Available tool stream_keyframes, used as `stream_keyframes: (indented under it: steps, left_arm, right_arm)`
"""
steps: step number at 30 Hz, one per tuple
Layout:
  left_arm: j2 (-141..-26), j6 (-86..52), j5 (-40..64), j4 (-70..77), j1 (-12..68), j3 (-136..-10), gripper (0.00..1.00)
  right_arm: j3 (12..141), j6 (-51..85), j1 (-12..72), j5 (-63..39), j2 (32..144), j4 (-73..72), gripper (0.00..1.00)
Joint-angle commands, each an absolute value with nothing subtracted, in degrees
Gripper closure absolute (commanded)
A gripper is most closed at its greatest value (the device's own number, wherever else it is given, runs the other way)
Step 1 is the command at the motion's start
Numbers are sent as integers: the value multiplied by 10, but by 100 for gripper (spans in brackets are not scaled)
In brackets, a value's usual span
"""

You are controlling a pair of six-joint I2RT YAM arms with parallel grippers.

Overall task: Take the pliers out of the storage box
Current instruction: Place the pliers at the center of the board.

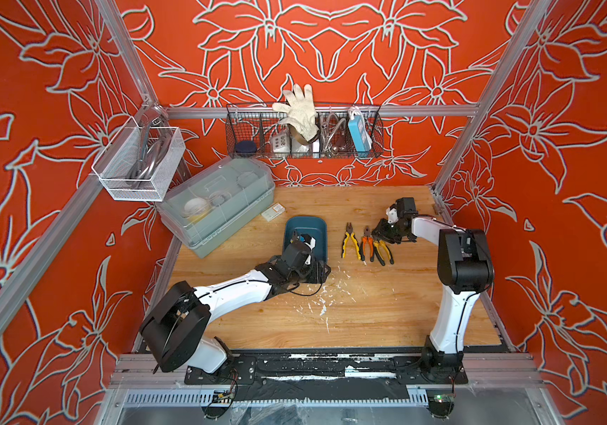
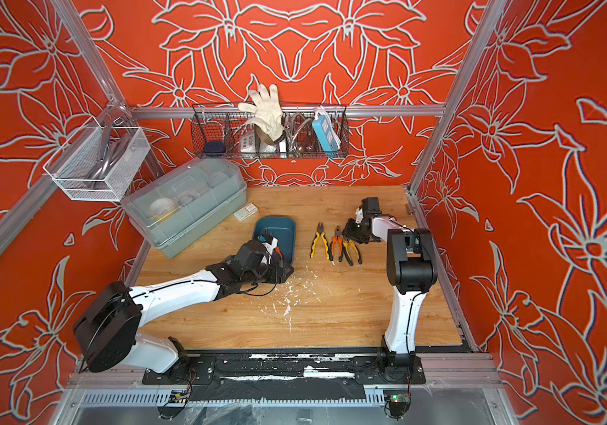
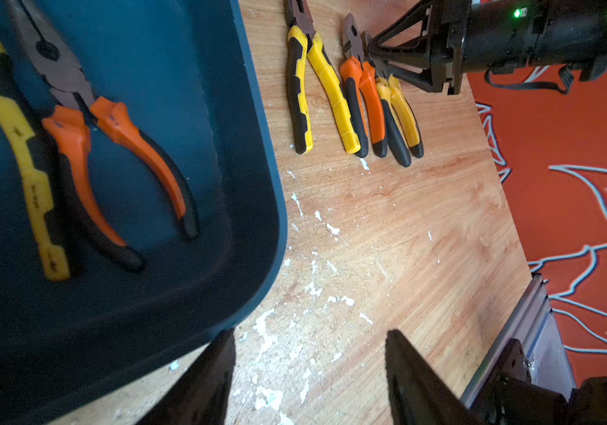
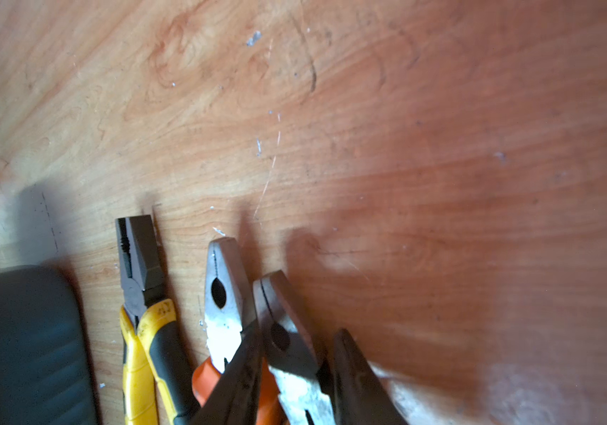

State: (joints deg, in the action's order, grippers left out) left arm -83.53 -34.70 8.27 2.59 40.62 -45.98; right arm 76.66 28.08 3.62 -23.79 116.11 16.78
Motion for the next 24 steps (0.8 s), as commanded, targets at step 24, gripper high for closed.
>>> stream_keyframes:
  steps: [24]
  left_arm:
    - [-867, -385, 14, -87, 346, -505, 36]
  right_arm:
    - [466, 308, 184, -40, 787, 90, 63]
